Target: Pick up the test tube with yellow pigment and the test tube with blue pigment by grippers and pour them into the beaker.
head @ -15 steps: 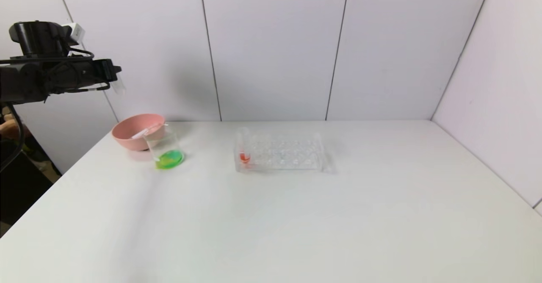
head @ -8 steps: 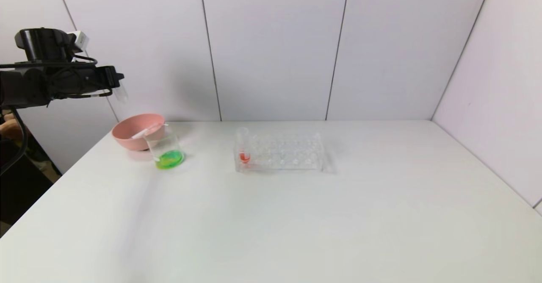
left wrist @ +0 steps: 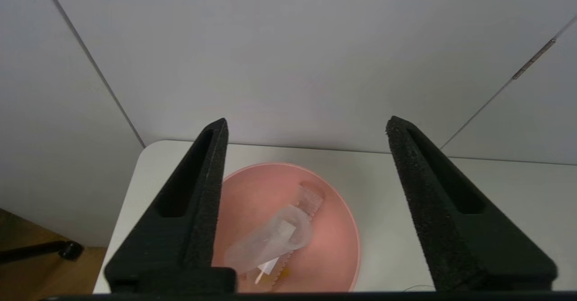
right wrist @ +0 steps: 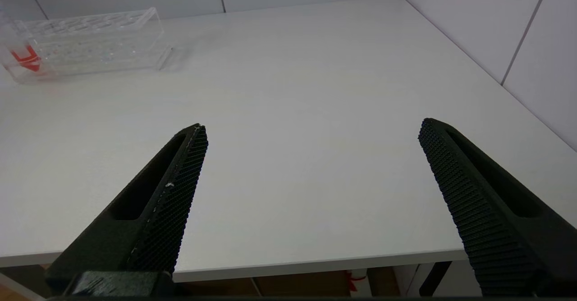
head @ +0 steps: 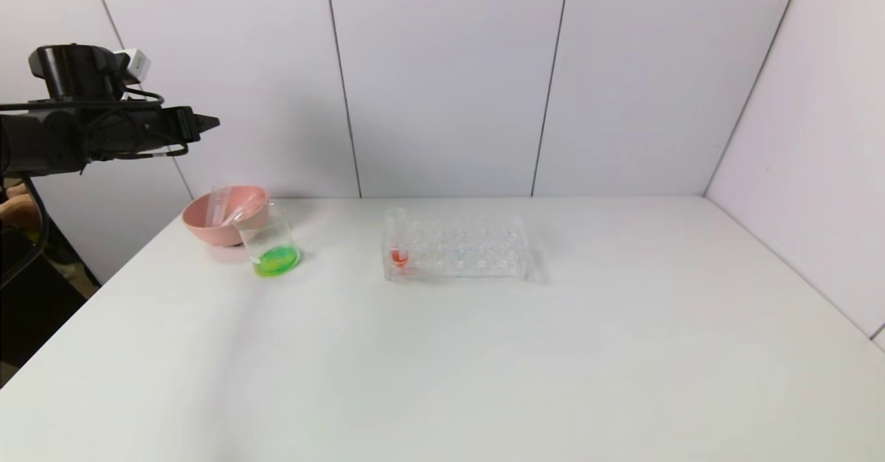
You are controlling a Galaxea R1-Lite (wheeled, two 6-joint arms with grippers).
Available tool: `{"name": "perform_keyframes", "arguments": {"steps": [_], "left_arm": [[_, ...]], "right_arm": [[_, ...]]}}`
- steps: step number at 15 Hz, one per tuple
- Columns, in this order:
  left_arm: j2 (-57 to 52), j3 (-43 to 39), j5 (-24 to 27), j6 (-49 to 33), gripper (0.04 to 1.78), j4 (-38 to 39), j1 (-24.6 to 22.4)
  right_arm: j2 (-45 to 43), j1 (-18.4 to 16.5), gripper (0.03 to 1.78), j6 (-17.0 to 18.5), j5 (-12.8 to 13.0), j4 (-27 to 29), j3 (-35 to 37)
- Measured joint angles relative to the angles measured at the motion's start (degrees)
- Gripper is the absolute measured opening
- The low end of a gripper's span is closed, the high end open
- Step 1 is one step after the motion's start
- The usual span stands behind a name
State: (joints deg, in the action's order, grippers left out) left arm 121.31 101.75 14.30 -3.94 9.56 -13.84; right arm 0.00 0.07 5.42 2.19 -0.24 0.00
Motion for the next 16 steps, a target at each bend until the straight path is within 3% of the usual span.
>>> {"name": "perform_keyframes", "arguments": {"steps": [3, 5, 11, 16], "left_arm": [[-0.2, 0.1, 0.1, 0.4, 1.64, 0.0, 0.1], [-1.2, 0.0, 0.3, 0.5, 1.75, -0.1, 0.3], [-11.2, -4.0, 2.1, 0.5, 1.76, -0.1, 1.4], [-29.5, -13.3, 7.4, -2.3, 1.76, -0.6, 1.6]], "right_arm": [[0.0, 0.0, 1.71, 0.0, 0.0, 0.0, 0.0], [0.0, 0.0, 1.71, 0.0, 0.0, 0.0, 0.0], [0.0, 0.0, 1.71, 0.0, 0.0, 0.0, 0.0], [0.0, 0.0, 1.71, 0.0, 0.0, 0.0, 0.0]]}}
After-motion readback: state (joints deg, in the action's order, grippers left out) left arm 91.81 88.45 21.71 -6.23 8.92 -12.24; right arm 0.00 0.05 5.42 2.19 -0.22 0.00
